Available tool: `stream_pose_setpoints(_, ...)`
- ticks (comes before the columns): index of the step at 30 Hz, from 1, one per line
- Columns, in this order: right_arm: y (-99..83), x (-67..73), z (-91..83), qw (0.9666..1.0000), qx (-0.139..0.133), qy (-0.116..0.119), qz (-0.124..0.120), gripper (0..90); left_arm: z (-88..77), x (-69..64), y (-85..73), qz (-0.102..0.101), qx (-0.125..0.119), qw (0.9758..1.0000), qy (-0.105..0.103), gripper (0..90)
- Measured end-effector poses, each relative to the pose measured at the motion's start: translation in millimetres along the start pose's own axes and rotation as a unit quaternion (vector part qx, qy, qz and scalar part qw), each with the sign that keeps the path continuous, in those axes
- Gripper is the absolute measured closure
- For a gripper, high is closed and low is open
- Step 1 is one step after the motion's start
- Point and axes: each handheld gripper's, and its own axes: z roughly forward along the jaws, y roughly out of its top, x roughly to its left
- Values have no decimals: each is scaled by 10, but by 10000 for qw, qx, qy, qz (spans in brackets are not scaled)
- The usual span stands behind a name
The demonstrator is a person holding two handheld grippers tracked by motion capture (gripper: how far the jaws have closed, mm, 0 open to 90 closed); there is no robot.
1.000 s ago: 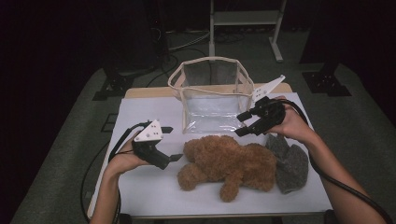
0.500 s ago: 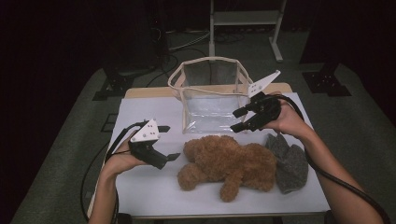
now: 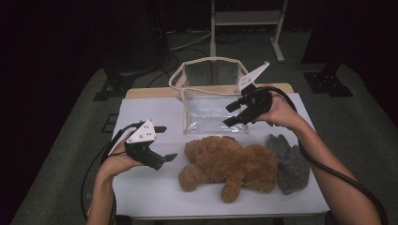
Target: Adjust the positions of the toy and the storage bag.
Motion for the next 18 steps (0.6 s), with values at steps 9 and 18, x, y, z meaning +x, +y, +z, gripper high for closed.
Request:
stream_pose_setpoints(9, 219, -58, -7, 9998, 55, 29, -163, 331, -54, 29, -45, -70, -74, 9999, -33, 61)
stream_pose_setpoints(18, 408, -98, -19, 9995, 113, 116, -268, 333, -75, 40, -86, -91, -40, 9999, -53, 61)
